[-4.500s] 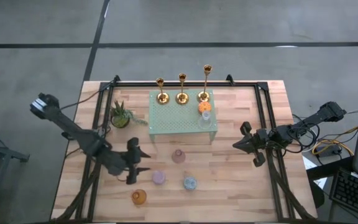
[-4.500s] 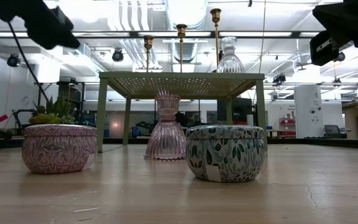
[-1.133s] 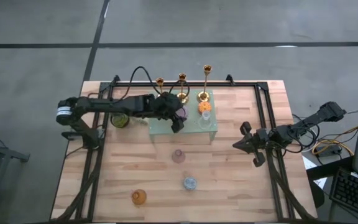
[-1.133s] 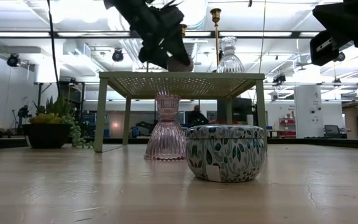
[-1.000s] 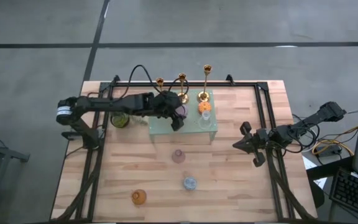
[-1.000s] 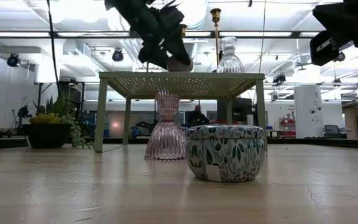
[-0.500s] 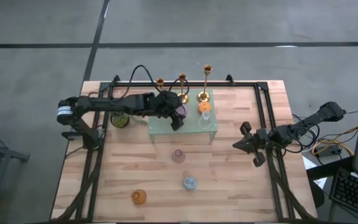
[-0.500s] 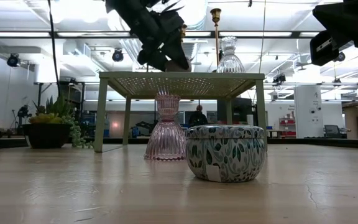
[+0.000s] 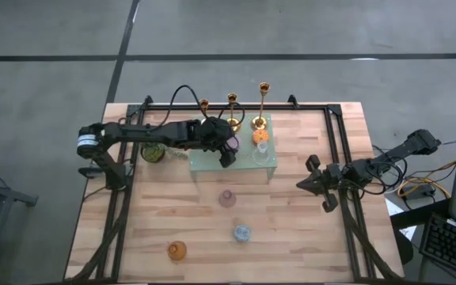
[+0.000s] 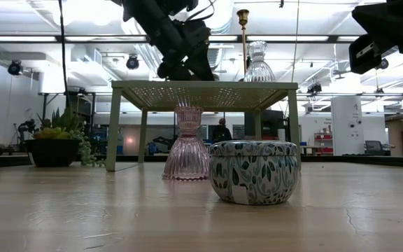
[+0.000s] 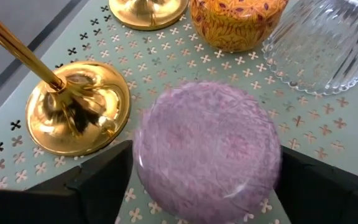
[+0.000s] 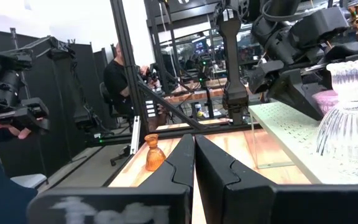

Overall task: Pick & Place candle stick holders
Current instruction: Put the purple scented candle on the shelf, then put the blue scented candle on the shelf

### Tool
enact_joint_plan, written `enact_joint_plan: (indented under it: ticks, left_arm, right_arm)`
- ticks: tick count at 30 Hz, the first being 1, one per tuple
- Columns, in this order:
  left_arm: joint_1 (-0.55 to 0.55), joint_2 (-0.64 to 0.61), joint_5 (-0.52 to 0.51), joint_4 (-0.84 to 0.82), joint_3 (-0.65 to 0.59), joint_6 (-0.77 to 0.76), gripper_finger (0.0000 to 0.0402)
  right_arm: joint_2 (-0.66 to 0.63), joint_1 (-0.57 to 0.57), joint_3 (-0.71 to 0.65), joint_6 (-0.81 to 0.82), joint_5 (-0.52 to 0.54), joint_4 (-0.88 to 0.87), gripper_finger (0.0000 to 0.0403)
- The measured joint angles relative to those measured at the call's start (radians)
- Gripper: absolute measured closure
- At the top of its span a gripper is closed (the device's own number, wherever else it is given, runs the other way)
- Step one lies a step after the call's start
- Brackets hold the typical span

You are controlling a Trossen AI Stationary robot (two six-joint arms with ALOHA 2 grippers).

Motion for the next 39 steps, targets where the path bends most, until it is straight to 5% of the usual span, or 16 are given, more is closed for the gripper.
enact_joint_plan:
  ticks: [7,22,34,39]
  left_arm:
    - [-0.004,-0.003,0.015,-0.021,0.0,-0.001,0.0005]
    - [-0.108,-0.141,0.03,-0.121,-0.013,0.072,0.0003]
    - [-0.395,-0.322,0.015,-0.064,-0.225,-0.059,0.0003]
    - [-0.487,-0.367,-0.09,0.147,-0.388,-0.177,0.0003]
  right_arm:
    - [0.0,0.0,0.0,-0.001,0.0,0.0,0.0394]
    - [0.0,0.0,0.0,-0.002,0.0,0.0,0.0394]
    - [0.0,0.0,0.0,-0.001,0.0,0.0,0.0394]
    - [0.0,0.0,0.0,-0.001,0.0,0.0,0.0394]
